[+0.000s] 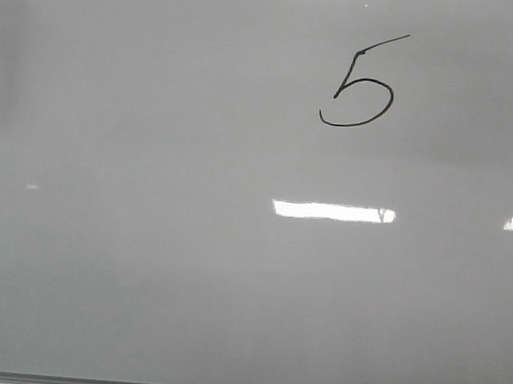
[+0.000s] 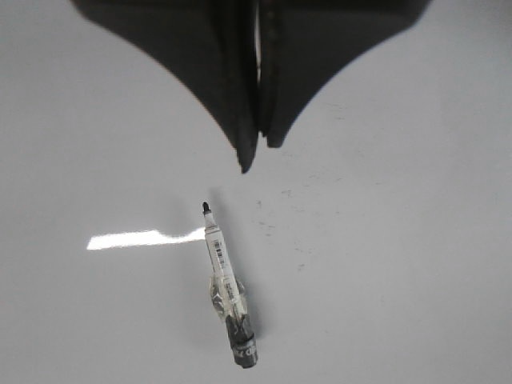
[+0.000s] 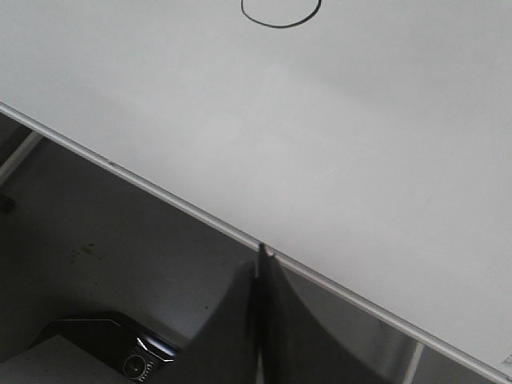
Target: Write number 5 on whiteboard
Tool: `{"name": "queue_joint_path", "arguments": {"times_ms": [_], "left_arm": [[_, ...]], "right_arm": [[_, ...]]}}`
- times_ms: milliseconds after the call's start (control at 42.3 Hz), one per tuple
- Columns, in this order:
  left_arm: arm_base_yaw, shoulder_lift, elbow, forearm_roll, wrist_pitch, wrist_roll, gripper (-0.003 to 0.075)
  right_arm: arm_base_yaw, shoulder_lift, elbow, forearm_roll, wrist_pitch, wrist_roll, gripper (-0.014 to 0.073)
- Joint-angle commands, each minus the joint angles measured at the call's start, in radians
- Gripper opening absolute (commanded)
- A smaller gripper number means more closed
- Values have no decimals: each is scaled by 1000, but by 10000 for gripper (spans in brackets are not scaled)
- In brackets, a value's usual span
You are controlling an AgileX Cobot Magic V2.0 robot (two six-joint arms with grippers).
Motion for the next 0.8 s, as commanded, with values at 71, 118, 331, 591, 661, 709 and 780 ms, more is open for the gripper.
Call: {"name": "queue_joint_path", "arguments": {"times_ms": [71, 118, 331, 591, 661, 709, 780], "left_arm": [[-2, -67, 48, 15, -149, -21, -20], [-2, -83, 61, 44, -158, -50, -20], [-2, -137, 103, 126, -189, -139, -20], [-2, -137, 186, 124, -362, -141, -20], [-2, -137, 186, 119, -373, -141, -20], [-2, -137, 186, 110, -373, -141, -20], [-2, -137, 186, 94, -367, -141, -20]], "right_arm": [[-7, -4, -29, 0, -54, 0, -52], [-7, -4, -29, 0, -53, 0, -52], [-7, -4, -29, 0, -53, 0, -52], [-7, -4, -29, 0, -52, 0, -52], [-7, -4, -29, 0, -52, 0, -52], [-7, -4, -29, 0, -52, 0, -52], [-7, -4, -29, 0, -52, 0, -52]]}}
